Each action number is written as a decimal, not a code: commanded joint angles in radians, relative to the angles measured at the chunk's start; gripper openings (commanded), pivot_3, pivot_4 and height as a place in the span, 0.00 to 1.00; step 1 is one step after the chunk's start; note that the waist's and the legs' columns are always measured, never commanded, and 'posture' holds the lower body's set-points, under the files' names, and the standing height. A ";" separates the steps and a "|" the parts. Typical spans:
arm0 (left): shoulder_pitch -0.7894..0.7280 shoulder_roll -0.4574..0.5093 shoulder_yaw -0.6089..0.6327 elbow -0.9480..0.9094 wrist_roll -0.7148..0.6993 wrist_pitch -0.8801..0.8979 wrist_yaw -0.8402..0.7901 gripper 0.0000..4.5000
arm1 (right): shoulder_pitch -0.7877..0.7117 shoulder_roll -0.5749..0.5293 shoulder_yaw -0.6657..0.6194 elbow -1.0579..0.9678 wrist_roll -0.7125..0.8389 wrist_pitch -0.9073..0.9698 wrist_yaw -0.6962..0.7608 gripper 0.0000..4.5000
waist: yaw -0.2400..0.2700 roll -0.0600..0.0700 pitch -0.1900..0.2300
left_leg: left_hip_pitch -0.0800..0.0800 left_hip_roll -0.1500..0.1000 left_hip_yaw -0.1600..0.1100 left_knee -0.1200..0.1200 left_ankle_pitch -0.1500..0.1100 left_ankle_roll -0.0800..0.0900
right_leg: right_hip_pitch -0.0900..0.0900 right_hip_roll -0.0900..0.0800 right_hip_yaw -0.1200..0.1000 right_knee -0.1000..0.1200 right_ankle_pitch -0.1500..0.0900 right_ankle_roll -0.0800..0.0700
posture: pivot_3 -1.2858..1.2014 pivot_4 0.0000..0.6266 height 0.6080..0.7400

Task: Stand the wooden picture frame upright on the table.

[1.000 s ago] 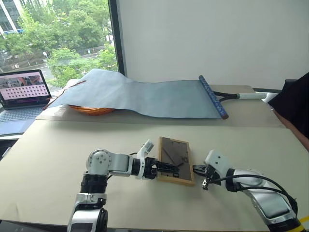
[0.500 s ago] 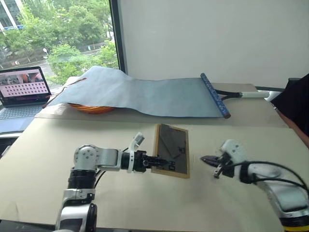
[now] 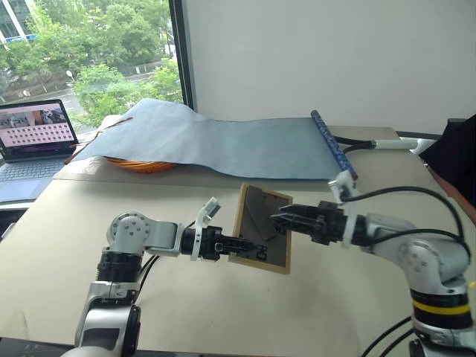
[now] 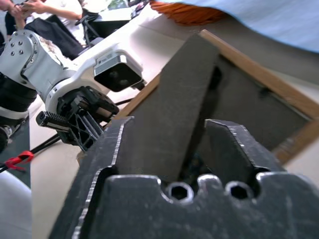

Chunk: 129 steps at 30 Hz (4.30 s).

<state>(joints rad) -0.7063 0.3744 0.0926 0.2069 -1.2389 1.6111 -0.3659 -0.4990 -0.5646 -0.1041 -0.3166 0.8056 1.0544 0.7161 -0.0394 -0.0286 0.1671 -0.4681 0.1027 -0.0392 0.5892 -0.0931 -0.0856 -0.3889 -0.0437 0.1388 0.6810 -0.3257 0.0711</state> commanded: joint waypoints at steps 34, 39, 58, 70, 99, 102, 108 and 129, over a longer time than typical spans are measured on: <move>-0.134 0.192 -0.121 0.266 -0.175 0.003 -0.276 0.26 | 0.220 -0.253 0.035 0.253 -0.908 -1.477 -0.034 0.99 | 0.006 0.001 0.001 | -0.005 -0.001 -0.011 0.001 0.001 -0.001 | 0.000 0.000 -0.013 0.000 -0.003 0.001 | 0.52 0.24 0.65; -0.155 0.180 -0.150 0.279 -0.191 0.003 -0.280 0.26 | 0.194 -0.203 0.127 0.319 -1.260 -1.783 -0.298 0.99 | 0.007 0.001 0.001 | -0.005 -0.001 -0.012 0.001 0.002 -0.003 | 0.000 0.000 -0.013 0.000 -0.002 0.000 | 0.52 0.24 0.65; -0.073 0.204 -0.120 0.062 -0.141 -0.011 -0.279 0.55 | 0.058 -0.086 0.222 0.434 -1.286 -1.861 -0.476 0.35 | 0.024 0.002 0.002 | -0.005 -0.001 -0.015 0.002 0.005 -0.005 | 0.002 0.000 -0.016 0.005 0.000 -0.003 | 0.52 0.24 0.65; 0.111 0.330 0.045 -0.232 0.093 -0.381 -0.480 1.00 | 0.062 -0.043 0.083 0.430 -0.597 -1.257 -0.151 0.28 | 0.027 0.004 0.003 | -0.004 -0.001 -0.015 0.002 0.007 -0.005 | 0.003 0.000 -0.016 0.007 0.000 -0.004 | 0.52 0.24 0.65; 0.189 0.260 0.033 -0.317 0.203 -0.429 -0.467 1.00 | 0.135 -0.080 -0.154 0.410 -0.035 -0.116 0.001 0.28 | 0.023 0.005 0.004 | -0.004 -0.001 -0.015 0.002 0.006 -0.004 | 0.003 0.000 -0.016 0.006 0.000 -0.004 | 0.52 0.24 0.65; 0.189 0.255 0.030 -0.320 0.210 -0.429 -0.468 1.00 | 0.160 -0.081 -0.113 0.387 -0.079 -0.173 0.041 0.28 | 0.019 0.005 0.004 | -0.004 -0.001 -0.015 0.002 0.006 -0.004 | 0.002 0.000 -0.017 0.006 -0.001 -0.004 | 0.52 0.24 0.65; 0.181 0.249 0.022 -0.315 0.225 -0.431 -0.471 1.00 | 0.228 -0.094 -0.029 0.346 -0.197 -0.332 0.116 0.27 | 0.002 0.005 0.004 | -0.003 -0.001 -0.015 0.001 0.006 -0.004 | 0.003 0.000 -0.016 0.006 -0.001 -0.004 | 0.52 0.24 0.65; 0.378 0.282 -0.029 -0.425 0.511 -0.786 -0.512 1.00 | 0.608 -0.032 -0.357 0.111 -0.248 -0.661 0.036 0.99 | 0.025 0.006 0.003 | -0.003 -0.001 -0.014 0.000 0.005 -0.003 | 0.003 0.000 -0.016 0.005 -0.001 -0.004 | 0.52 0.24 0.65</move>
<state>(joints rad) -0.3434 0.6558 0.0681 -0.1764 -0.7819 0.9155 -0.8755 0.0880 -0.6061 -0.4058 -0.1364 0.5611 0.4759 0.7568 -0.0146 -0.0230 0.1703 -0.4713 0.1016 -0.0535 0.5896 -0.0877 -0.0883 -0.3860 -0.0437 0.1228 0.6856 -0.3271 0.0666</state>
